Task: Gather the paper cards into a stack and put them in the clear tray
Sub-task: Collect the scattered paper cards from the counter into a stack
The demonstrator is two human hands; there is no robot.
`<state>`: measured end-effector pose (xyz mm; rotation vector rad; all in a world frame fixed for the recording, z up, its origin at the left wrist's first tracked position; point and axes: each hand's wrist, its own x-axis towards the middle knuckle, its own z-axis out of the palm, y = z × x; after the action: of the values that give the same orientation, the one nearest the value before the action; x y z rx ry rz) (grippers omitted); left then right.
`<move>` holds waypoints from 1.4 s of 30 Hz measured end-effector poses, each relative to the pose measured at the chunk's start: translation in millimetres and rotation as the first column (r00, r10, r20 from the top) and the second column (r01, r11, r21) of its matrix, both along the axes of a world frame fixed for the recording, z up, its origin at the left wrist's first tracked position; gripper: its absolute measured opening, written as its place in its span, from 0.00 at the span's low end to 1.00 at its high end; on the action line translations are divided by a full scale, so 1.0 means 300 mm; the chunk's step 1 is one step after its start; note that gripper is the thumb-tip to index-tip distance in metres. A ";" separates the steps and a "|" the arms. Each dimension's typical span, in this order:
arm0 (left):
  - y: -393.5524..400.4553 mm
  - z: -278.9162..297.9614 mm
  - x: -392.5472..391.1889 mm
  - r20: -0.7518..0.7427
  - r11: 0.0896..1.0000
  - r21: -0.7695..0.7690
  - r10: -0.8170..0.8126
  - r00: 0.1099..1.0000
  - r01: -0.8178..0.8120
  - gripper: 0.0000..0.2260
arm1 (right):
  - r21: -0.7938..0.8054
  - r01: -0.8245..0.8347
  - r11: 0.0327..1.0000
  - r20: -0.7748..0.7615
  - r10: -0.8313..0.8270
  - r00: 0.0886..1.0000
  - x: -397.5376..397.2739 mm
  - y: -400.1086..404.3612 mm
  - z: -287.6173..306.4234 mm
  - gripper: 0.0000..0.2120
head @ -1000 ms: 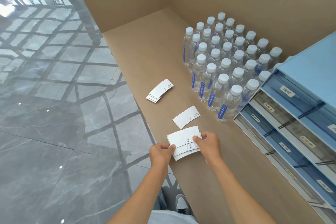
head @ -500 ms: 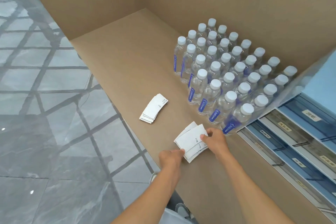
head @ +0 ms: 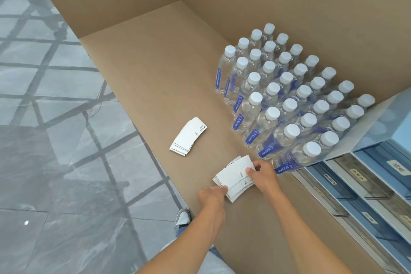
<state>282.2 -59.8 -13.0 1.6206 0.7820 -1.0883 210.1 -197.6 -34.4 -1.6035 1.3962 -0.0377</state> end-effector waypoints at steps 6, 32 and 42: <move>-0.001 0.034 -0.004 0.099 1.000 -0.009 -0.020 0.995 0.021 0.04 | 0.113 0.147 0.983 0.176 -0.165 0.970 -0.010 -0.001 0.013 0.06; 0.190 0.094 0.228 0.291 0.995 -0.047 -0.072 0.954 0.089 0.09 | 0.274 0.007 0.962 0.343 -0.105 0.933 0.192 0.161 0.045 0.05; 0.116 0.094 0.377 0.395 0.889 -0.085 -0.385 0.834 0.450 0.07 | 0.194 0.198 0.961 0.329 -0.254 0.910 0.198 0.160 0.111 0.10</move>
<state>395.2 -25.1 15.1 1.8173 0.0714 -1.0669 269.6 -149.7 -1.1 -1.2262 1.2619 -0.3305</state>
